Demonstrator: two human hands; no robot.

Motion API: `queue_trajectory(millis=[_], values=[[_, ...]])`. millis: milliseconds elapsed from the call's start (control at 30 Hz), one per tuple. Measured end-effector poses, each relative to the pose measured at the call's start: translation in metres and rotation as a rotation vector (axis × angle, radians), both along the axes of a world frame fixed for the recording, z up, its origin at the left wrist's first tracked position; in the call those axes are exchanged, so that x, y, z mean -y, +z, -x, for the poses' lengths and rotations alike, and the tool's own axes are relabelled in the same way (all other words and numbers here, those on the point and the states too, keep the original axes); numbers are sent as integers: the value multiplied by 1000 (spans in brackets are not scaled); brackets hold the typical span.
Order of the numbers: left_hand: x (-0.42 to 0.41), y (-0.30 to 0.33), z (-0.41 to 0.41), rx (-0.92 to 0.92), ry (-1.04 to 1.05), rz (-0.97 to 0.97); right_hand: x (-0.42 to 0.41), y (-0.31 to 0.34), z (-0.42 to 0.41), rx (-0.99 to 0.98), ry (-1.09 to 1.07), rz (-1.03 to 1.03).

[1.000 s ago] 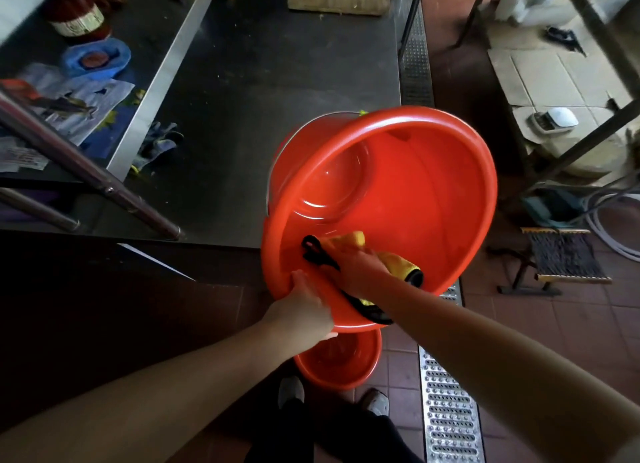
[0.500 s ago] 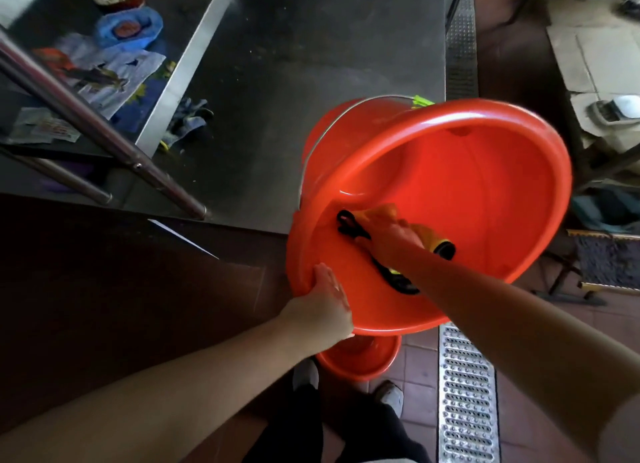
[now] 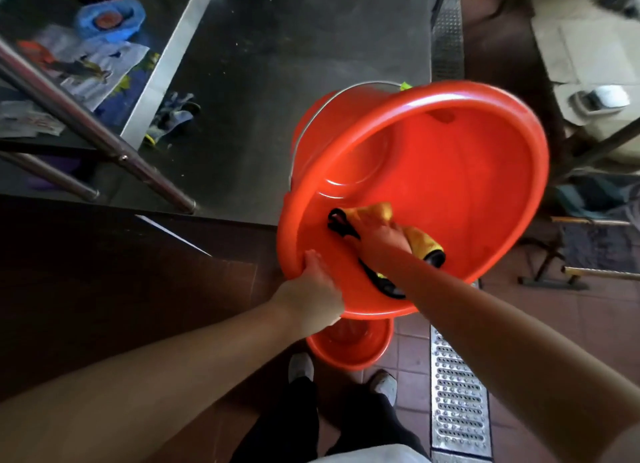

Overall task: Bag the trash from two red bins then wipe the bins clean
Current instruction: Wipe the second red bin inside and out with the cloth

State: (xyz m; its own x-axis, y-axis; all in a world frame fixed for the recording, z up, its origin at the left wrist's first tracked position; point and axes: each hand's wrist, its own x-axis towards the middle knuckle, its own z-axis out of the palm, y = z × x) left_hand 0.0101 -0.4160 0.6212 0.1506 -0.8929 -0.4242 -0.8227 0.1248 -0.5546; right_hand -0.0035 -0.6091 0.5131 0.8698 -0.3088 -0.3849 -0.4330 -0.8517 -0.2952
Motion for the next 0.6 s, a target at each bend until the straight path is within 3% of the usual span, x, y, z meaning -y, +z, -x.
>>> queue_trajectory(millis=[267, 600], values=[[-1, -10, 2, 86, -19, -34, -35, 31, 95, -33, 11, 50], [2, 6, 2, 4, -112, -75, -26, 31, 70, -41, -6, 68]])
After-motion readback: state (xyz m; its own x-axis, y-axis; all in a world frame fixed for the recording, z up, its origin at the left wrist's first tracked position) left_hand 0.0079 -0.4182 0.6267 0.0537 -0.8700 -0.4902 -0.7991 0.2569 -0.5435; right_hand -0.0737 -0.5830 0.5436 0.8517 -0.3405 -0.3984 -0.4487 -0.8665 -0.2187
